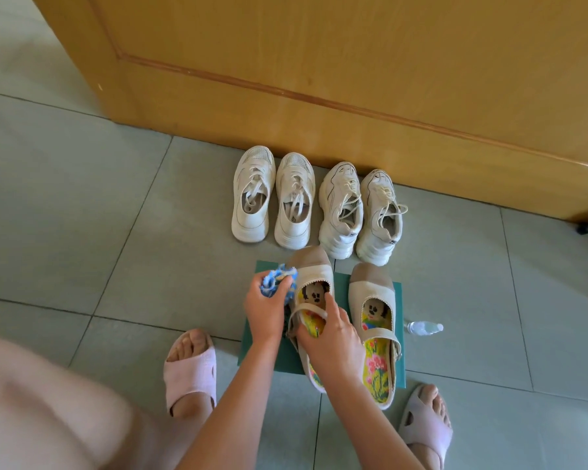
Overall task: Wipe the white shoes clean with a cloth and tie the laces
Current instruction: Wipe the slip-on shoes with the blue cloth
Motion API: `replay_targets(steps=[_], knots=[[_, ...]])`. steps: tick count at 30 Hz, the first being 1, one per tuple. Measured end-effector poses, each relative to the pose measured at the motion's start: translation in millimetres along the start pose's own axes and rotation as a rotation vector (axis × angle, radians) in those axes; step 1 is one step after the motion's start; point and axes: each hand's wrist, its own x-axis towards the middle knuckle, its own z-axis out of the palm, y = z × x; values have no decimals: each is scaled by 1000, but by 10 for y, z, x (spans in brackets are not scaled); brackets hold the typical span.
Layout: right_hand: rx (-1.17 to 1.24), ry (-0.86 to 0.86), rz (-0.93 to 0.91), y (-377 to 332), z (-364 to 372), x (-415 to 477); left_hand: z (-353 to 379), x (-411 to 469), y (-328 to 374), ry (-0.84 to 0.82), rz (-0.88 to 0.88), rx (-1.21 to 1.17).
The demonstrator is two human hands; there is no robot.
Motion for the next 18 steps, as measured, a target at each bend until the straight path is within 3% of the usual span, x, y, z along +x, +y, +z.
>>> replay_targets(steps=[12, 17, 18], knots=[[133, 14, -28, 99, -25, 10, -314, -412, -305, -192, -111, 28], [169, -5, -37, 118, -70, 6, -433, -573, -192, 113, -132, -78], [180, -5, -37, 122, -76, 5, -428, -638, -195, 112, -127, -85]])
